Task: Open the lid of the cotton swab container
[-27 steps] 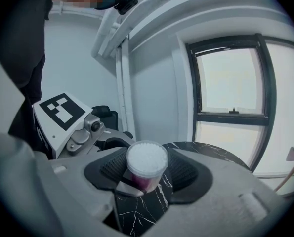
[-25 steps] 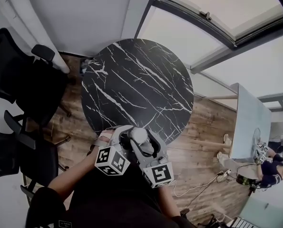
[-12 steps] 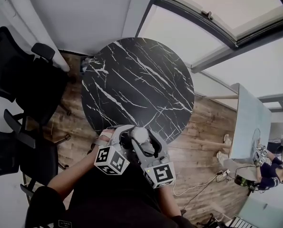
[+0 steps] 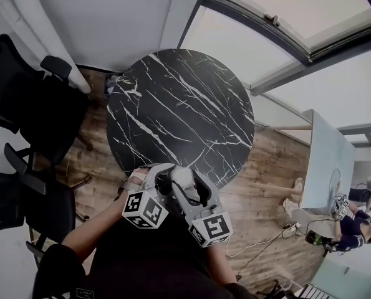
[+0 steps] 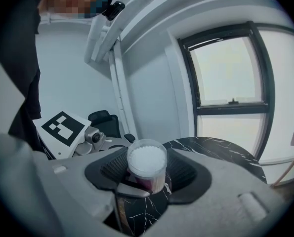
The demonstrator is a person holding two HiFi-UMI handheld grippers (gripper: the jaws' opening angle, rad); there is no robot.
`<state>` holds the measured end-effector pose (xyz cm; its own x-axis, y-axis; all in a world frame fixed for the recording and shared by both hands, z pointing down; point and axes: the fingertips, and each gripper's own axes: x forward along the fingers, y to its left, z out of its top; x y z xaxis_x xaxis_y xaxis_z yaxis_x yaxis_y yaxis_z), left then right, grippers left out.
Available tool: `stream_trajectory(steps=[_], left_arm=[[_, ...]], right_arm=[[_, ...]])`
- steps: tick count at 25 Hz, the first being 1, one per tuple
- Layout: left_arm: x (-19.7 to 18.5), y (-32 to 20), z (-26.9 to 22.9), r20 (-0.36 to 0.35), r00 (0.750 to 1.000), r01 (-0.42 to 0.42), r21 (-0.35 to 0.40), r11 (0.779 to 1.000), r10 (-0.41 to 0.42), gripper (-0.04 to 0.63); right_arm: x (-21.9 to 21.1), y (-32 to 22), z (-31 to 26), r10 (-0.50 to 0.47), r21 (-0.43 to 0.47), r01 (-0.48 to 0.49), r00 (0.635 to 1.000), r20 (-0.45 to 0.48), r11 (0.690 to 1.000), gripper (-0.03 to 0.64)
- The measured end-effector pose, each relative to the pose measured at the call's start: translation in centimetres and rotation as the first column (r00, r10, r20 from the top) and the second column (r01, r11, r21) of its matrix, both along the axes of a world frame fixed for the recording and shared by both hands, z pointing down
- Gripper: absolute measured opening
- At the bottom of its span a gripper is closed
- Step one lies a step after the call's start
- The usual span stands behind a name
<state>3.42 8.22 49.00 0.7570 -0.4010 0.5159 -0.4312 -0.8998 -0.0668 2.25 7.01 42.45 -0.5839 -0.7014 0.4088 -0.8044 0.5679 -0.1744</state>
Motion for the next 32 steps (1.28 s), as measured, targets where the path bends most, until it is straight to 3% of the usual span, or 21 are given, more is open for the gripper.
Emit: stream_trajectory(steps=[10, 17, 23, 32], left_arm=[[0.0, -0.2, 0.0, -0.017, 1.000, 0.002, -0.006, 1.000, -0.002, 0.239], [0.0, -0.1, 0.0, -0.023, 1.000, -0.004, -0.001, 1.000, 0.004, 0.239], [0.2, 0.1, -0.2, -0.030, 1.000, -0.007, 0.004, 1.000, 0.008, 0.239], [0.3, -0.3, 0.0, -0.019, 1.000, 0.012, -0.018, 1.000, -0.012, 0.239]], right_arm=[[0.1, -0.3, 0.1, -0.011, -0.022, 0.012, 0.999, 0.030, 1.000, 0.244], [0.5, -0.4, 0.0, 0.012, -0.083, 0.001, 0.988, 0.156, 0.997, 0.245], [0.9, -0.3, -0.5, 0.014, -0.086, 0.003, 0.981, 0.195, 0.996, 0.245], [1.1, 0.0, -1.1, -0.019, 0.035, 0.017, 0.997, 0.072, 0.999, 0.273]])
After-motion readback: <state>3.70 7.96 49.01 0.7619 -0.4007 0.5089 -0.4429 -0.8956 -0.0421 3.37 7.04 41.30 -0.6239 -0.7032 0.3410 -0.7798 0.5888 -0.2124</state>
